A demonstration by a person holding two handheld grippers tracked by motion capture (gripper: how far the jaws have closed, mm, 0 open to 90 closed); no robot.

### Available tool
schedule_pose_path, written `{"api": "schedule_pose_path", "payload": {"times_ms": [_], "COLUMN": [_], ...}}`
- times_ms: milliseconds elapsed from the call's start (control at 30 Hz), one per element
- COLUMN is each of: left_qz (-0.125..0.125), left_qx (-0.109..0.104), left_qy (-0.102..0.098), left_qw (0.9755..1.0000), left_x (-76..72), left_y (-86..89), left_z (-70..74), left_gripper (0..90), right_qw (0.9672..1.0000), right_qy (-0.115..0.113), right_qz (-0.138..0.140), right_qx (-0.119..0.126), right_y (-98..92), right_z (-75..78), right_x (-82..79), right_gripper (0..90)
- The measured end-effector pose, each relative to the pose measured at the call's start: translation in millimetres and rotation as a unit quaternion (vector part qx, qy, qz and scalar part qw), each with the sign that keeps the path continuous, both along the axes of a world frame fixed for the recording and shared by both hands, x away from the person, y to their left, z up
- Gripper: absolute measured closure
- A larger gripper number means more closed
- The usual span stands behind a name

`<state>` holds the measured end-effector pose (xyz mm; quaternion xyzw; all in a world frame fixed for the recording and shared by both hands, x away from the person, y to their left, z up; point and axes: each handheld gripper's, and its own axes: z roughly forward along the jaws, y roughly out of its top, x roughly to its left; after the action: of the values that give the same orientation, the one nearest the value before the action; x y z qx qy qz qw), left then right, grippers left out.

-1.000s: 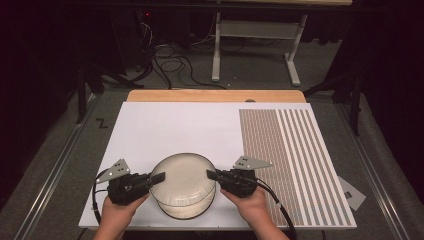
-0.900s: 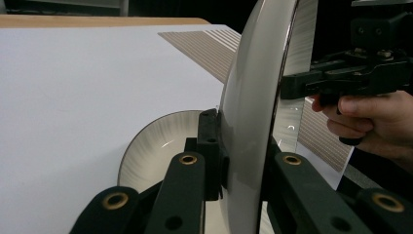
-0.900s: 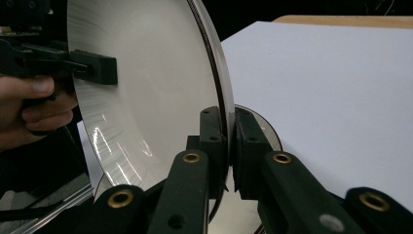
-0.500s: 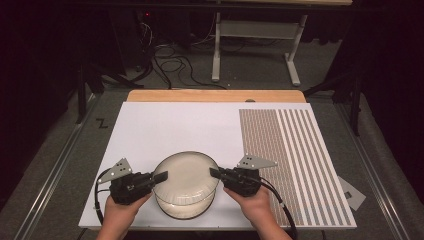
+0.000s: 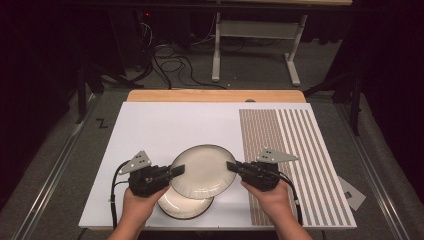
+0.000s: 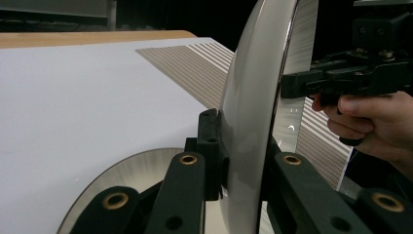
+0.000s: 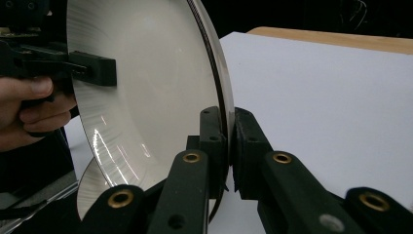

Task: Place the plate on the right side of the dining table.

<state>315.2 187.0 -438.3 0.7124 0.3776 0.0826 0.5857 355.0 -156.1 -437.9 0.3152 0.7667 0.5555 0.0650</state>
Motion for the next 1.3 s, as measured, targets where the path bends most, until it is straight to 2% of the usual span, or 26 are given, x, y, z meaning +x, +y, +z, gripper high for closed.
{"api": "schedule_pose_path", "payload": {"times_ms": [33,300,367,433,567,633,667,1067,1300], "left_qz": [-0.002,-0.024,-0.029,-0.034,-0.043,-0.047,-0.048,-0.069,-0.078], "left_qx": [0.0,0.0,0.003,0.005,0.007,0.007,0.006,0.011,0.018], "left_qy": [-0.001,-0.004,-0.002,-0.001,0.001,0.003,0.004,0.004,0.019], "left_qw": [1.0,0.9997,0.9996,0.9994,0.9991,0.9989,0.9988,0.9975,0.9966], "left_x": [2.2,23.4,28.0,32.6,40.4,44.6,47.0,72.0,86.8], "left_y": [-4.9,-47.3,-58.2,-68.7,-87.6,-97.1,-103.1,-154.6,-182.4], "left_z": [1.3,5.2,5.6,5.7,5.8,5.8,5.7,0.0,-3.6], "left_gripper": [81.0,81.0,81.0,81.0,80.9,80.9,80.9,80.6,80.4], "right_qw": [1.0,0.9997,0.9995,0.9994,0.9987,0.9986,0.9981,0.9953,0.9926], "right_qy": [0.0,-0.006,-0.003,-0.004,-0.005,-0.007,-0.008,-0.012,0.0], "right_qz": [0.0,-0.022,-0.032,-0.033,-0.05,-0.053,-0.061,-0.096,-0.121], "right_qx": [0.0,-0.002,-0.001,-0.002,0.002,0.002,0.005,0.002,0.01], "right_y": [0.0,-41.5,-59.2,-63.3,-88.5,-93.5,-104.0,-147.3,-173.6], "right_z": [0.0,8.2,8.2,8.2,7.0,6.6,6.0,1.3,-7.8], "right_x": [0.0,5.9,8.0,8.5,10.0,10.5,11.6,15.5,20.3], "right_gripper": [86.4,86.4,86.4,86.4,86.3,86.3,86.3,86.0,85.7]}}
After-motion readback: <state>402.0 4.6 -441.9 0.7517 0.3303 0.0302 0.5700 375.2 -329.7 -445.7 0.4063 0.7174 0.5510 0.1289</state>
